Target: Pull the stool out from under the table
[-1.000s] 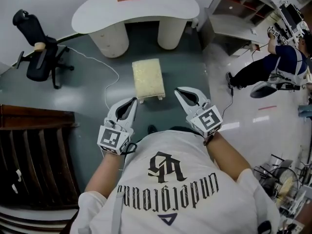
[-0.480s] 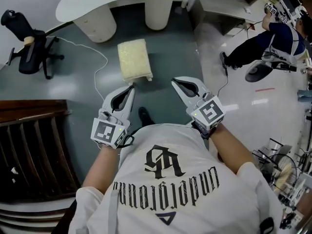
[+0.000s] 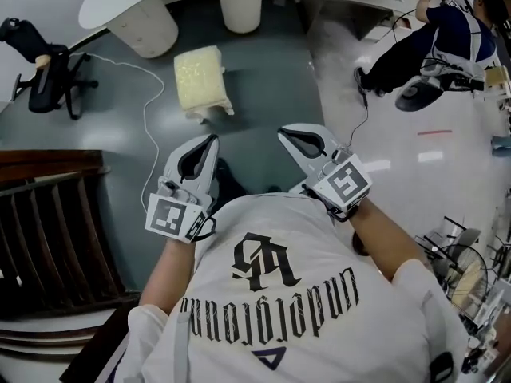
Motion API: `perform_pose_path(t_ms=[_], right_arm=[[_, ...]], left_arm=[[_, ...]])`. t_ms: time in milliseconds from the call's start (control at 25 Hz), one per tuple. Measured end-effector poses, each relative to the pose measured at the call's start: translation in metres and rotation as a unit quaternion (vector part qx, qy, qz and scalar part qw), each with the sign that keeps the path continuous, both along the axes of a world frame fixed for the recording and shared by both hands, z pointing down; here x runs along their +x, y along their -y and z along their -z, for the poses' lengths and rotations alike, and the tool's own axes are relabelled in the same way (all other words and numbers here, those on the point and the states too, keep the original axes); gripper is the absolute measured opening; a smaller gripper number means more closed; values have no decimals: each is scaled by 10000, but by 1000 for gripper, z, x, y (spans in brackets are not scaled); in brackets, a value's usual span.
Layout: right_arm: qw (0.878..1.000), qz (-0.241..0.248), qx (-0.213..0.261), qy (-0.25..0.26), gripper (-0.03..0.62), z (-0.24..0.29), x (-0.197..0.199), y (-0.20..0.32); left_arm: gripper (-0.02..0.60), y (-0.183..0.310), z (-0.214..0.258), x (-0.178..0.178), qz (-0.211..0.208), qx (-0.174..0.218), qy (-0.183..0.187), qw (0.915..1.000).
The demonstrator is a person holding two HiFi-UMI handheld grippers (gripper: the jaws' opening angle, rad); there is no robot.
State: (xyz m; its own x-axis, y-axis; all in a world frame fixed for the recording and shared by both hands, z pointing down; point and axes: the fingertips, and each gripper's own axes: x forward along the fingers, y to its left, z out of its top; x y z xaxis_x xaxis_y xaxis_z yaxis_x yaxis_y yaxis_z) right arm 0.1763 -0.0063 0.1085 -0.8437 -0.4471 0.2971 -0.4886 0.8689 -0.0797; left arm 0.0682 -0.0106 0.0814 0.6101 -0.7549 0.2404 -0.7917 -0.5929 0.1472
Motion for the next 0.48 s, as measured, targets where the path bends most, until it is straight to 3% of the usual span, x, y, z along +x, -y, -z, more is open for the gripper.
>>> perform_pose_path(t_ms=[280, 480], right_arm=[[9997, 181, -89, 114, 2, -8, 63, -52], [9991, 376, -136, 172, 2, -8, 84, -80]], left_arm=[[8, -52, -2, 58, 248, -76, 105, 9996], [8, -77, 5, 76, 487, -60, 149, 9987]])
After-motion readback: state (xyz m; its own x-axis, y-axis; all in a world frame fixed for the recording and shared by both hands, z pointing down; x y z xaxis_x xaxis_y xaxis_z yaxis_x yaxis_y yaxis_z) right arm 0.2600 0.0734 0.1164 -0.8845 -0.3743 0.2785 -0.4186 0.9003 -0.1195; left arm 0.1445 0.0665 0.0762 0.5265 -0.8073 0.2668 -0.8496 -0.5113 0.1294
